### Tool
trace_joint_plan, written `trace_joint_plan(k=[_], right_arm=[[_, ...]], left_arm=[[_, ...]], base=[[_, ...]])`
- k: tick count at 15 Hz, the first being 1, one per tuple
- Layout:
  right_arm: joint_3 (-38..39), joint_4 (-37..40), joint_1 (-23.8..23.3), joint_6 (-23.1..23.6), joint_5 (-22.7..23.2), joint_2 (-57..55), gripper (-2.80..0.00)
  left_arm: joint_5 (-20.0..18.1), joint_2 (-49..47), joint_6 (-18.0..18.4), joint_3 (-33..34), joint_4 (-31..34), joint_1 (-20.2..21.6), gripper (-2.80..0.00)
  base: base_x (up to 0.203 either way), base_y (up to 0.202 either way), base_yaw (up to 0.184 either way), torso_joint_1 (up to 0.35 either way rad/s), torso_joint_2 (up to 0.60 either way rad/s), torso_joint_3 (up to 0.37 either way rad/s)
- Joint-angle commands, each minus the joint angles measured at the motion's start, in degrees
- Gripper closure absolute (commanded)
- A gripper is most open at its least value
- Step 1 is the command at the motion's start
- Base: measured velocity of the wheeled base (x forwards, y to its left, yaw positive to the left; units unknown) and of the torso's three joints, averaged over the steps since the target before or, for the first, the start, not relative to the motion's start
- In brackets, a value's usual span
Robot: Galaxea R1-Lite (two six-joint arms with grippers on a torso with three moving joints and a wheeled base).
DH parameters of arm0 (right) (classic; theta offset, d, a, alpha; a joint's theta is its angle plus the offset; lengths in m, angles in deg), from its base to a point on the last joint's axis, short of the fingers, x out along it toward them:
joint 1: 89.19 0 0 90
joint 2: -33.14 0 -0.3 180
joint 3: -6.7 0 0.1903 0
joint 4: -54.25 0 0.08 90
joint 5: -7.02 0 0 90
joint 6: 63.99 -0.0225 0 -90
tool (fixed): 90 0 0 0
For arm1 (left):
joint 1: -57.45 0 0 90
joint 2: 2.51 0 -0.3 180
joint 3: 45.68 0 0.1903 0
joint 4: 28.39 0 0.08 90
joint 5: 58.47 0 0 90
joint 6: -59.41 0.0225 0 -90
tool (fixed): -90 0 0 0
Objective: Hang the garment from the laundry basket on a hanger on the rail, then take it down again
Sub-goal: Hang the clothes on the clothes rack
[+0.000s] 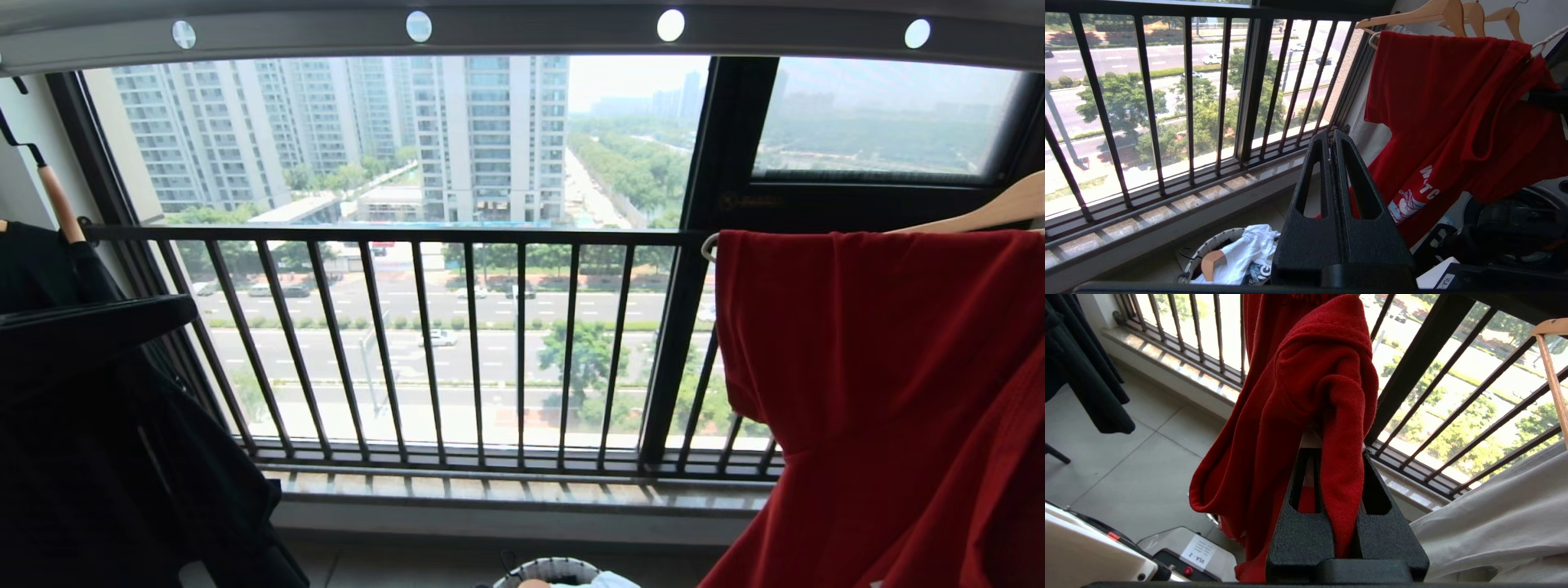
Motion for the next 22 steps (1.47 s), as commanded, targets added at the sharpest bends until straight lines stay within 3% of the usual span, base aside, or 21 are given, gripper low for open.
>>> trace_joint_plan(k=[1,2,7,9,14,18,19,22], right_arm=[[-0.43,0.0,0.07,0.12,5.21,-4.75,0.0],[-0.83,-0.07,0.07,0.09,8.14,-6.52,0.0],[-1.68,-4.85,1.75,0.24,16.52,-13.18,0.0],[-2.27,-6.32,5.37,0.25,16.84,-15.97,0.0],[-3.56,-10.18,11.68,0.25,16.61,-21.18,0.0],[-5.35,-11.64,15.53,0.18,16.01,-25.62,0.0],[-5.45,-13.1,16.49,0.17,15.46,-26.58,0.0],[-6.07,-14.49,19.92,0.01,13.64,-27.96,0.0]], left_arm=[[-2.72,-1.74,-10.25,-0.27,-4.06,-0.11,0.0],[-3.39,-3.42,-12.97,0.48,-7.55,-0.13,0.0],[-3.8,-7.03,-13.02,2.58,-9.15,-2.59,0.0],[-3.7,-8.74,-10.53,3.7,-9.23,-2.59,0.0],[-3.5,-8.03,-9.77,3.44,-8.95,-4.55,0.0],[-3.46,-8.97,-7.11,3.35,-6.09,-5.06,0.0],[-3.46,-9.32,-7.1,3.35,-6.07,-5.06,-2.8],[-3.41,-10.84,-7.05,3.65,-6.07,-5.06,-2.8]], base=[[0.0,0.0,0.0,0.0,0.0,0.0],[0.0,0.0,0.0,0.0,0.0,0.0],[0.0,0.0,0.0,0.0,0.0,0.0],[0.0,0.0,0.0,0.0,0.0,0.0],[0.0,0.0,0.0,0.0,0.0,0.0],[0.0,0.0,0.0,0.0,0.0,0.0],[0.0,0.0,0.0,0.0,0.0,0.0],[0.0,0.0,0.0,0.0,0.0,0.0]])
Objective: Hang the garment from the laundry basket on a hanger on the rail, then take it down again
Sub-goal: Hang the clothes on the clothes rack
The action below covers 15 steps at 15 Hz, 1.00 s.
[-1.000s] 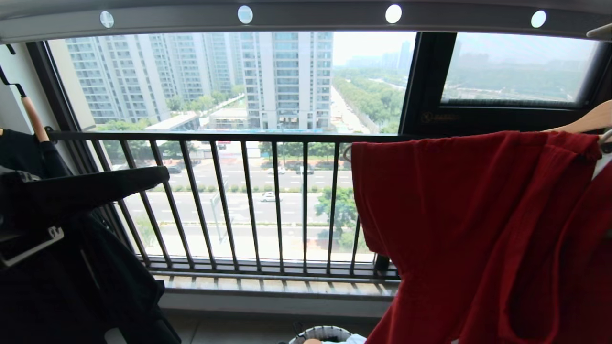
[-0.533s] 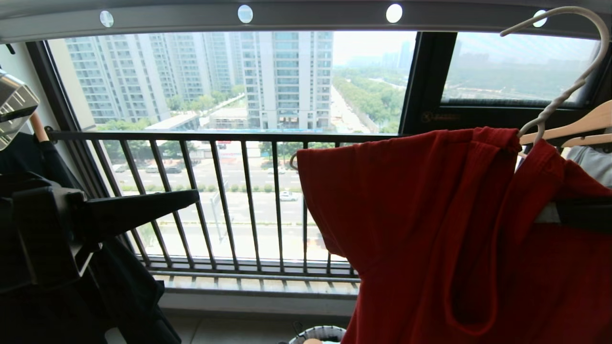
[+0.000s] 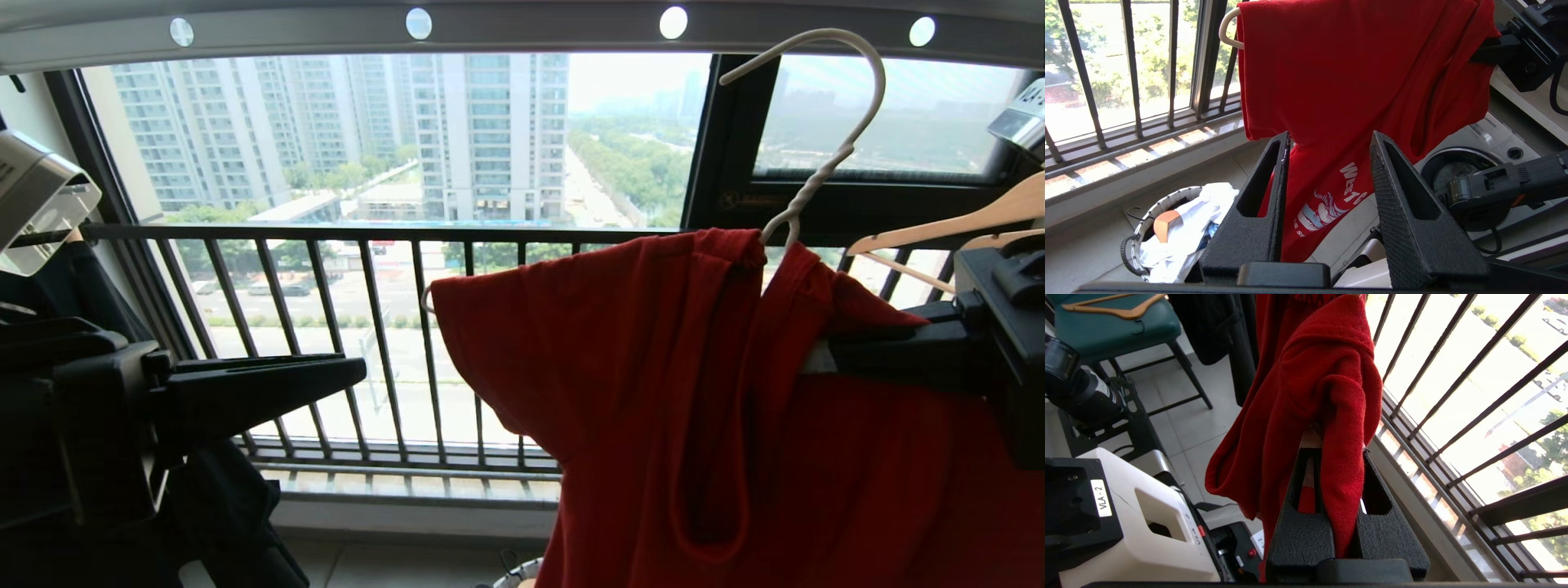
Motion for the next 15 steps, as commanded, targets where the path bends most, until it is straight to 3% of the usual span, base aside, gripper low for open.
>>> trace_joint_plan(k=[1,9,15], right_arm=[[-1.34,-0.18,1.66,-0.15,-0.29,-1.84,0.0],[-3.74,-0.02,3.33,-1.1,-1.08,-3.98,0.0],[-5.7,-3.13,14.5,-1.33,-15.35,-11.05,0.0]], left_arm=[[-0.16,-1.83,0.05,0.88,-0.25,0.02,-2.8],[-0.27,-1.47,2.46,2.06,-0.85,-1.52,-2.8],[3.67,-0.16,3.5,-1.3,0.12,-3.16,-2.8]], base=[[0.0,0.0,0.0,0.0,0.0,0.0],[0.0,0.0,0.0,0.0,0.0,0.0],[0.0,0.0,0.0,0.0,0.0,0.0]])
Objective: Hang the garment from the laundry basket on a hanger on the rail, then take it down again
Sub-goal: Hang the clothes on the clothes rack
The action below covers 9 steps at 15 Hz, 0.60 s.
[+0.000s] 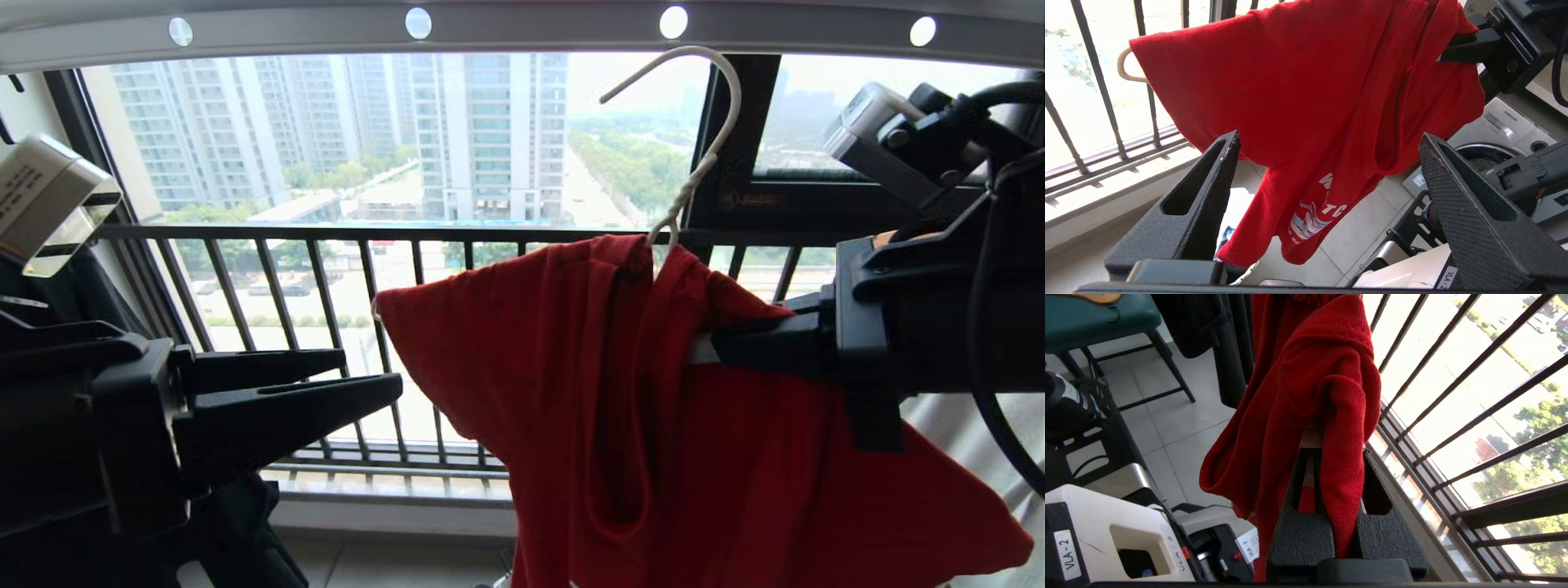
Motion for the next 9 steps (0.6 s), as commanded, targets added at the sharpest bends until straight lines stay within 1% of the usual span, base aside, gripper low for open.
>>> trace_joint_plan(k=[1,2,3,4,5,6,7,9], right_arm=[[-1.81,-0.34,3.88,-0.03,-3.93,-4.08,0.0],[-3.09,-0.41,4.41,-0.88,-4.64,-5.17,0.0],[-4.77,-0.39,5.36,-2.42,-5.53,-6.05,0.0],[-6.14,-0.38,6.61,-3.45,-7.31,-7.19,0.0],[-7.23,-0.38,8.15,-3.94,-9.74,-8.39,0.0],[-8.07,-0.41,9.34,-4.36,-11.11,-9.38,0.0],[-9.21,-0.38,10.12,-4.6,-12.29,-10.44,0.0],[-11.38,-0.35,11.34,-5.8,-13.87,-12.15,0.0]], left_arm=[[0.55,0.72,0.02,-1.41,1.31,-1.31,-2.8],[0.72,0.11,0.02,-2.0,3.32,-2.02,-2.8],[1.77,-1.14,0.02,-2.37,4.03,-2.29,-2.8],[4.51,-2.63,0.06,-2.66,4.16,-2.62,-2.8],[8.3,-3.66,0.04,-3.03,4.13,-4.11,-2.8],[11.34,-4.08,0.09,-3.17,4.12,-5.68,-2.8],[13.21,-4.35,0.11,-3.26,4.11,-6.7,-2.8],[13.67,-4.37,0.3,-3.3,4.03,-6.84,-2.8]], base=[[0.0,0.0,0.0,0.0,0.0,0.0],[0.0,0.0,0.0,0.0,0.0,0.0],[0.0,0.0,0.0,0.0,0.0,0.0],[0.0,0.0,0.0,0.0,0.0,0.0],[0.0,0.0,0.0,0.0,0.0,0.0],[0.0,0.0,0.0,0.0,0.0,0.0],[0.0,0.0,0.0,0.0,0.0,0.0],[0.0,0.0,0.0,0.0,0.0,0.0]])
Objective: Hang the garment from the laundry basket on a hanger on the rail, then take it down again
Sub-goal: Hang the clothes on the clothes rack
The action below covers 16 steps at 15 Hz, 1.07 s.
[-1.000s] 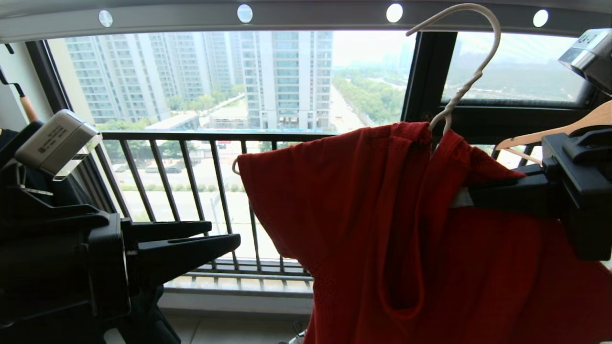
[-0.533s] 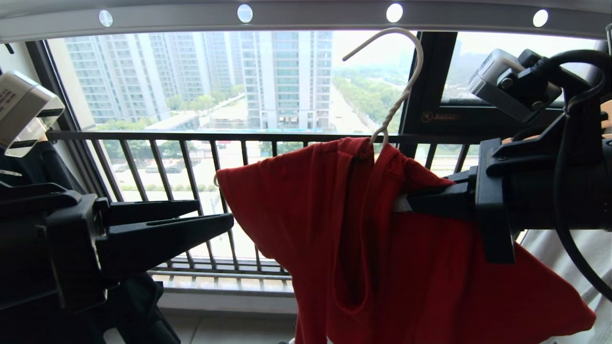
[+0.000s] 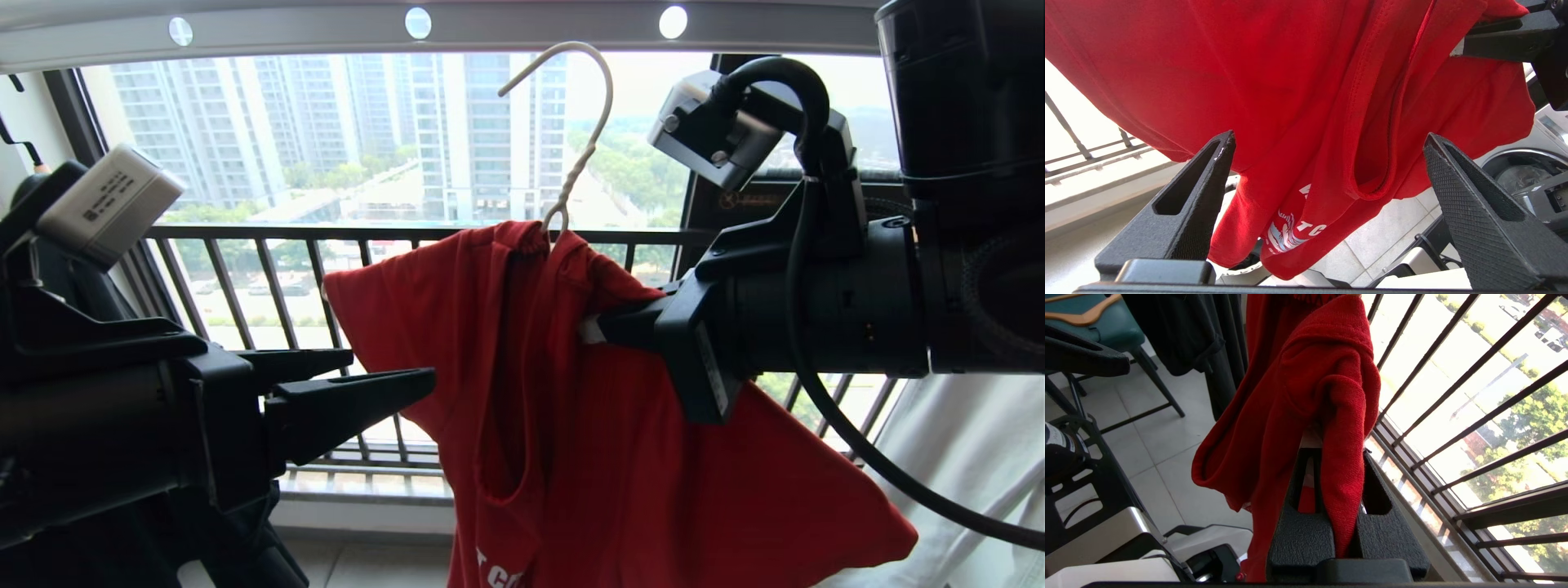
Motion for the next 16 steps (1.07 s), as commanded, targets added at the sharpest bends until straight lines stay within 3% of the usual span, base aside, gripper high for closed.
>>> trace_joint_plan(k=[1,5,16], right_arm=[[-2.5,0.16,2.03,-1.11,-1.43,-3.07,0.0],[-3.97,0.18,4.26,-1.66,-3.15,-4.51,0.0],[-4.08,0.2,7.79,-1.75,-4.3,-5.17,0.0]], left_arm=[[0.84,-1.01,0.28,-0.11,-0.18,-0.44,-2.8],[8.49,-3.26,3.83,-0.02,-0.18,-0.44,-2.8],[9.14,-2.96,5.07,0.73,-0.27,-0.44,-2.8]], base=[[0.0,0.0,0.0,0.0,0.0,0.0],[0.0,0.0,0.0,0.0,0.0,0.0],[0.0,0.0,0.0,0.0,0.0,0.0]])
